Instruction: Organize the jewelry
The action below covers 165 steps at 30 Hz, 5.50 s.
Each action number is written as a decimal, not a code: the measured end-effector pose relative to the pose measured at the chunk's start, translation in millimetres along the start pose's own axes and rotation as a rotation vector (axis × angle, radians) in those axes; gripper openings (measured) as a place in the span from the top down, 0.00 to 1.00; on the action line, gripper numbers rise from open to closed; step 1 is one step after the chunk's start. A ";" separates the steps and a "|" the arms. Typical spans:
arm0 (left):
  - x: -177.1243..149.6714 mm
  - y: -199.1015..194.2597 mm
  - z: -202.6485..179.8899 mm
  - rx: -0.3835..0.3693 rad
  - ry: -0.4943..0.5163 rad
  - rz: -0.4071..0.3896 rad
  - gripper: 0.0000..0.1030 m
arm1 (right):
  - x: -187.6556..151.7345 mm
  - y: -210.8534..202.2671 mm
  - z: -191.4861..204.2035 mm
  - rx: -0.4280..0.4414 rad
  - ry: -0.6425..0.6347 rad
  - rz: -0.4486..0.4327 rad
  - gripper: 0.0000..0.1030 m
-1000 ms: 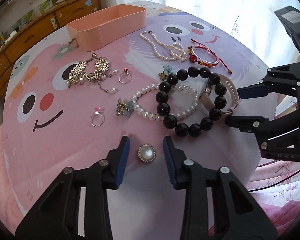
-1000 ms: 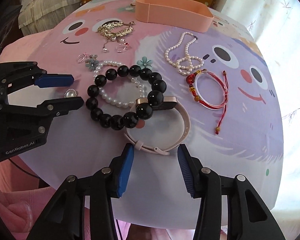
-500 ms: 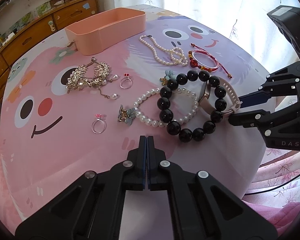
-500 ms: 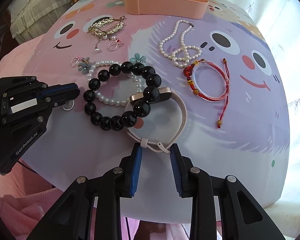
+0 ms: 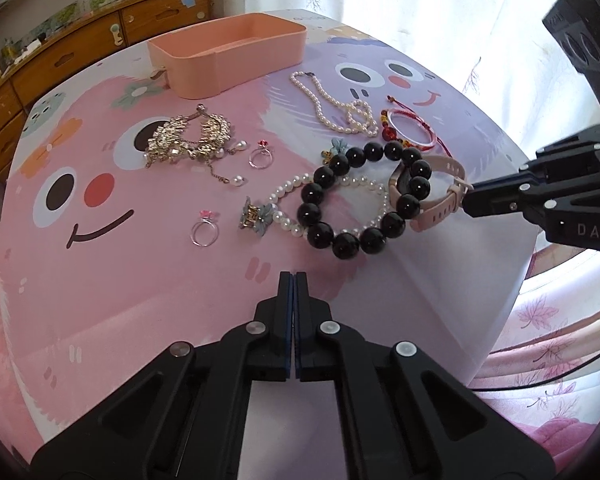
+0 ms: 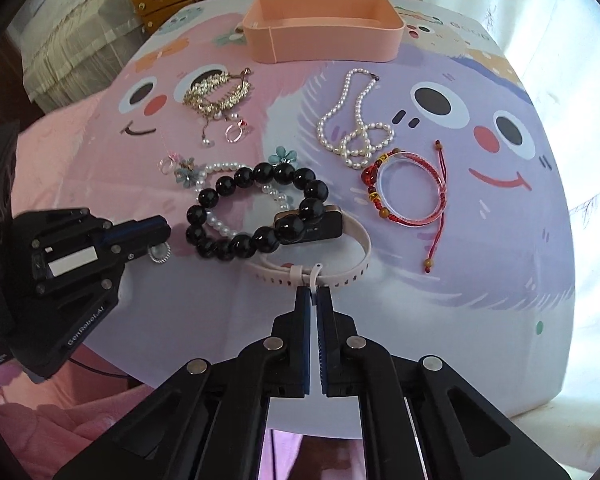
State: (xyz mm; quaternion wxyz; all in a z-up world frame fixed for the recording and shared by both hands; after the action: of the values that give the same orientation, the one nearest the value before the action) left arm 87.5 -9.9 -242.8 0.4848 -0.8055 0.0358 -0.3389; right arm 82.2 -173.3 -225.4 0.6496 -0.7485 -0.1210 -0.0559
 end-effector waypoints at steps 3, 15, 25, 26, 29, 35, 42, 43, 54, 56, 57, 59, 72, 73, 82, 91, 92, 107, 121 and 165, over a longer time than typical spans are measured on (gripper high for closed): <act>1.2 -7.0 4.0 -0.006 -0.038 -0.020 1.00 | -2.3 -4.6 -5.3 0.021 0.033 -0.002 0.97; -0.9 -21.7 7.8 -0.016 -0.088 -0.014 1.00 | -8.8 -27.1 -24.6 0.070 0.092 -0.047 0.98; -9.6 -3.9 -2.1 0.013 -0.049 0.079 0.93 | -4.1 -42.1 -30.7 0.070 0.121 -0.025 0.98; -8.8 -3.3 -1.9 0.016 -0.049 0.085 0.81 | -6.2 -39.4 -30.6 0.067 0.125 -0.012 0.98; -7.1 -2.3 -1.0 0.003 -0.070 0.092 0.59 | -13.4 -31.3 -31.9 0.068 0.158 0.019 0.98; -7.3 4.9 -6.3 0.034 -0.039 0.135 0.59 | -16.8 -29.1 -32.4 0.073 0.175 0.020 0.99; -11.3 10.0 -12.3 0.072 0.015 0.160 0.80 | -18.3 -25.3 -37.4 0.057 0.204 0.038 0.99; -10.8 10.0 -11.8 0.075 0.014 0.160 0.84 | -20.2 -22.2 -38.5 0.056 0.216 0.051 0.99; -2.4 8.8 0.3 0.053 -0.078 0.162 0.87 | -37.1 12.6 -59.0 -0.051 0.348 0.143 0.70; 0.6 7.3 1.2 0.065 -0.079 0.161 0.87 | -38.5 13.1 -63.2 -0.095 0.359 0.122 0.51; 2.7 6.2 1.9 0.068 -0.081 0.162 0.87 | -38.9 13.5 -64.7 -0.124 0.358 0.110 0.48; 8.5 3.6 3.7 0.073 -0.092 0.161 0.87 | -39.7 19.9 -66.4 -0.150 0.345 0.109 0.48; 63.2 -30.6 13.5 0.148 -0.146 0.168 0.87 | -27.4 28.5 -65.4 -0.098 0.321 0.102 0.96; 67.7 -33.9 15.0 0.154 -0.157 0.170 0.87 | -23.9 24.4 -65.1 -0.093 0.322 0.094 0.96; 123.6 -71.9 18.7 0.205 -0.186 0.120 0.87 | 39.6 -35.8 -59.8 -0.011 0.284 -0.041 0.96; 199.4 -89.5 29.7 0.254 -0.232 0.032 0.87 | 127.7 -90.3 -72.9 0.069 0.257 -0.205 0.96; 206.5 -88.6 33.1 0.259 -0.243 0.024 0.87 | 141.2 -93.7 -73.6 0.080 0.253 -0.225 0.96; 298.8 -9.9 94.1 0.328 -0.394 0.020 0.87 | 297.3 -51.8 -93.3 0.154 0.182 -0.295 0.96; 286.4 56.8 147.6 0.422 -0.504 0.142 0.87 | 327.5 59.5 -84.7 0.214 0.117 -0.194 0.96; 26.4 -47.2 36.3 0.097 -0.422 0.113 0.43 | -9.2 -21.0 -72.3 0.010 0.420 -0.128 0.28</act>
State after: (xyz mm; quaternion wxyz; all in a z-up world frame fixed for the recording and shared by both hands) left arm 116.1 32.3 -202.3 0.5378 -0.8311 -0.0375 -0.1364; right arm 73.3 -242.9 -196.7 0.6594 -0.7079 -0.0304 -0.2511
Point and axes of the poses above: each gripper's, at about its wrist camera, not at the fingertips, and y roughly the way its jaws point, z to its left, x to its top, the point moved 2 cm from there along y, roughly the way its jaws point, and after that the axes turned 13 degrees about -x, right-handed, at the moved point
